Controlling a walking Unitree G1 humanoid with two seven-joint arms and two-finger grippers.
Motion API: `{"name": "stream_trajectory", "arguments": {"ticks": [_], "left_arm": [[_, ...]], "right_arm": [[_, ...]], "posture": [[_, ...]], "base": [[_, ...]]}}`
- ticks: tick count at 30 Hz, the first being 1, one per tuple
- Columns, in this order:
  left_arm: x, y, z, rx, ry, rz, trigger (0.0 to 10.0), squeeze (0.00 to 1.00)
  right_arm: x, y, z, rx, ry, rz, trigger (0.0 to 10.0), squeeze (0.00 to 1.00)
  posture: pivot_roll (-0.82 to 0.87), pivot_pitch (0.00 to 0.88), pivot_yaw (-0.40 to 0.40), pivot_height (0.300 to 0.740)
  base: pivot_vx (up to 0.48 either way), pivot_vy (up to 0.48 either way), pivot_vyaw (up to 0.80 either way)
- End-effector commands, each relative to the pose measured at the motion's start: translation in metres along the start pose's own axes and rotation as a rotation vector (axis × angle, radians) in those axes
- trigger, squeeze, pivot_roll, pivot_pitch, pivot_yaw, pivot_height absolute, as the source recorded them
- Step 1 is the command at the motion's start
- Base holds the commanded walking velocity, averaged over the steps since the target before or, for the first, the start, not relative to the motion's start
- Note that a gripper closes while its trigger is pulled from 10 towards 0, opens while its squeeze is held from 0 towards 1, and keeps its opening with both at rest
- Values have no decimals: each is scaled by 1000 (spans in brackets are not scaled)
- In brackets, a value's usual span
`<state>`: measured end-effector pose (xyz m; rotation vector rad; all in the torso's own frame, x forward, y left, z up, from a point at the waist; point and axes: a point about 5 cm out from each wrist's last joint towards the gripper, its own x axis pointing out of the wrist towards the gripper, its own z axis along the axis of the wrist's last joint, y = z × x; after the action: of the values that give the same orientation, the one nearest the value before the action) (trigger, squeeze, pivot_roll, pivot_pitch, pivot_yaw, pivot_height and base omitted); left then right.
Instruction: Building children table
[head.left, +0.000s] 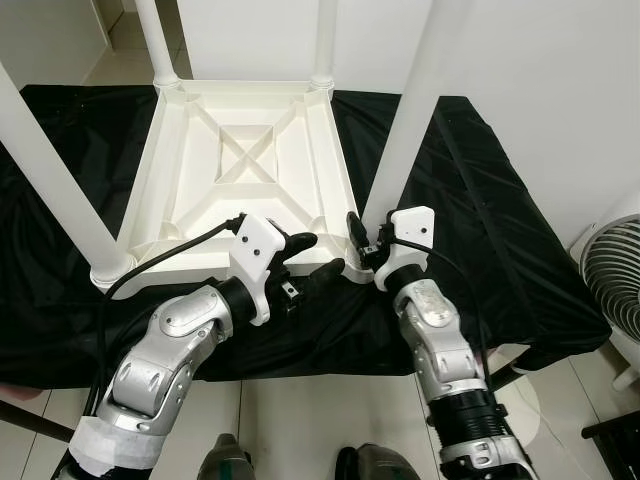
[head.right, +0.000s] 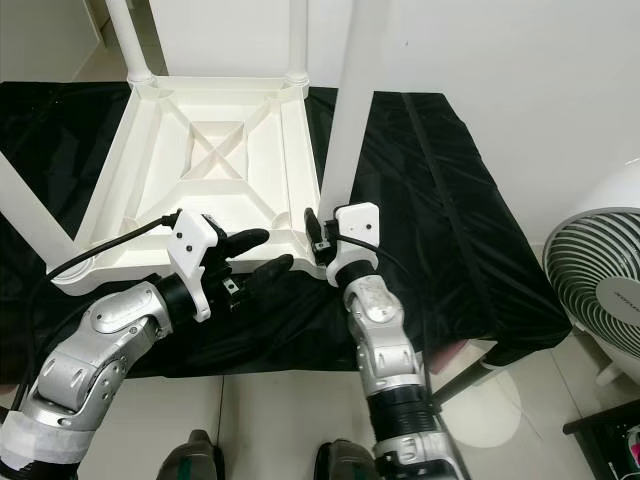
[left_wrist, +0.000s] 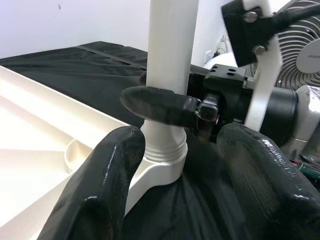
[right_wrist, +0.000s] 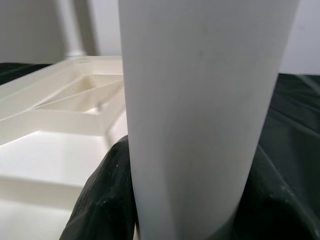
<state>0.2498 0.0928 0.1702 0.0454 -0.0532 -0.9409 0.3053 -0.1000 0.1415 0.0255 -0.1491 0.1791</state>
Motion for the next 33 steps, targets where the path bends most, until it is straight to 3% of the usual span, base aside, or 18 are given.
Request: {"name": "stream_trajectory", "arguments": {"ticks": [1,6,7,8,9,10,12,13,18,19,21,22,26,28,33], "left_arm": [[0,0,-1,13,2,3,10000,0],[0,0,-1,13,0,5,10000,0],[1,-1,-1,12,-1,5,10000,0],[1,0,-1,12,-2,5,10000,0],[1,0,-1,12,-2,5,10000,0],[2,0,-1,13,-3,7,10000,0],[2,0,-1,13,-3,7,10000,0],[2,-1,-1,13,-5,8,10000,0],[3,-3,-3,19,2,9,10000,0],[4,-3,-4,35,14,19,10000,0],[5,-2,-4,46,21,27,10000,0],[6,-2,-5,46,28,35,10000,0],[6,-2,-6,24,34,41,10000,0],[7,-1,-7,6,42,52,10000,0],[7,4,-8,28,57,100,10000,0]], "right_arm": [[0,-8,0,29,28,-109,0,0],[1,-3,1,73,44,-87,0,0],[2,-4,2,71,44,-84,5961,0],[2,-3,4,70,35,-60,10000,0],[2,-3,4,70,35,-60,10000,0],[3,-3,6,66,19,-42,10000,725],[3,-2,7,62,9,-31,10000,725],[2,-3,9,50,-3,-4,10000,1000],[6,-11,11,22,-3,17,10000,1000],[8,-12,12,18,4,43,10000,431],[8,-12,12,17,9,63,10000,431],[8,-11,13,14,12,92,10000,0],[8,-11,13,13,16,134,10000,0],[6,-14,12,-43,18,164,10000,0],[3,-20,9,-77,23,162,10000,0]], "posture": [[38,20,-29,740],[39,19,-32,740],[38,19,-33,740],[37,17,-36,740],[37,17,-36,740],[36,16,-38,740],[36,16,-38,740],[37,15,-42,740],[40,13,-51,740],[40,11,-56,740],[40,11,-56,740],[41,12,-56,740],[40,12,-57,740],[43,12,-61,740],[46,16,-68,740]], "base": [[0,0,0],[0,0,0],[0,0,0],[0,0,0],[0,0,0],[0,0,0],[0,0,0],[0,0,0],[0,0,0],[0,0,0],[0,0,0],[0,0,0],[0,0,0],[0,0,0],[0,0,0]]}}
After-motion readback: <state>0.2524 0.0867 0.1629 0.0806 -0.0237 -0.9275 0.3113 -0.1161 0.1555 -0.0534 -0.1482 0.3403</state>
